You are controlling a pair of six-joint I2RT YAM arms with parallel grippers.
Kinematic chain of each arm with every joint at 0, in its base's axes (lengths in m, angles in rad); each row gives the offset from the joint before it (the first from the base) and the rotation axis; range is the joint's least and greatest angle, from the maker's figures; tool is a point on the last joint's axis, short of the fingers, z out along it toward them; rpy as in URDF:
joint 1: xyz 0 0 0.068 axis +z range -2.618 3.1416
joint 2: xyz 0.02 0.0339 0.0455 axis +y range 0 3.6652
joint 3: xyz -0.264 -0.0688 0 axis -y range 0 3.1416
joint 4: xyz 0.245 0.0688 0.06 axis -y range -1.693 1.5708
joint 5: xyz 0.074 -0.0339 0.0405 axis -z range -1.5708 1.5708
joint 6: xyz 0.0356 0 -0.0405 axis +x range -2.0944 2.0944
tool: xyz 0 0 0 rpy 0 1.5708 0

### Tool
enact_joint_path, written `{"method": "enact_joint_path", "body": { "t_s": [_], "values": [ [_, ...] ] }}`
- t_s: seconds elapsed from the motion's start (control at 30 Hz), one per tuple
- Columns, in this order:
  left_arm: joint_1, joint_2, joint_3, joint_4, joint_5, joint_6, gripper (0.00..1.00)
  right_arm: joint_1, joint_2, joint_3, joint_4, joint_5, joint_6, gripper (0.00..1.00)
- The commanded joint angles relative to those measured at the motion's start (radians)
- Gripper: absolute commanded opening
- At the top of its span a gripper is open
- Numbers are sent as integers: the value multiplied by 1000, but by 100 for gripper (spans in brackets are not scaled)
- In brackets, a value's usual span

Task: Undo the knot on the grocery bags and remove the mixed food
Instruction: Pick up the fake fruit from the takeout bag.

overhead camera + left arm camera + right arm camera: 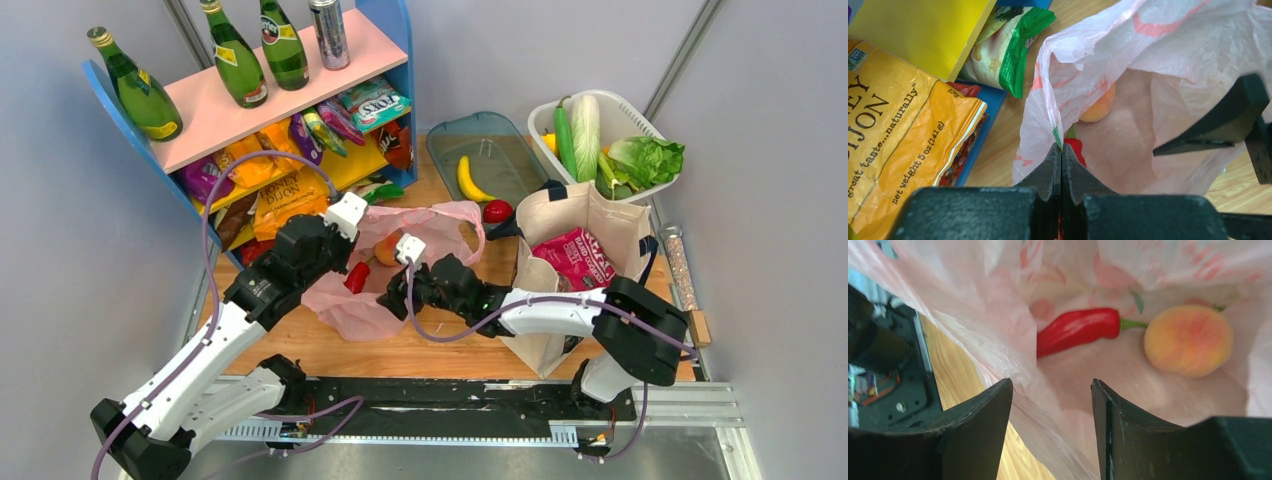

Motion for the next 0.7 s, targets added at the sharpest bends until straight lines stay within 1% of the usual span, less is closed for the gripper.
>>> {"method": "enact_joint_path", "body": {
  "t_s": [0.0, 0.1, 0.23, 0.43, 0.53, 0.6, 0.67],
  "values": [
    [4, -16, -10, 44, -25, 0, 0, 48, 16, -53, 18, 44, -57, 57],
    [4, -16, -10, 40, -52, -1, 0, 67, -26, -114, -36, 49, -12, 54],
    [4, -20, -10, 40, -71, 1, 0, 69, -87, -202, -60, 53, 48, 54],
    [4, -24, -13, 40, -62, 6, 0, 69, -132, -215, -124, 56, 75, 54],
    [4, -30, -16, 42, -41, 9, 0, 69, -196, -163, -191, 56, 65, 59],
    [4, -33, -18, 42, -24, 11, 0, 69, -265, -127, -231, 56, 54, 66],
    [4, -34, -18, 43, -14, 13, 0, 68, -321, -96, -251, 56, 45, 75]
  ]
}}
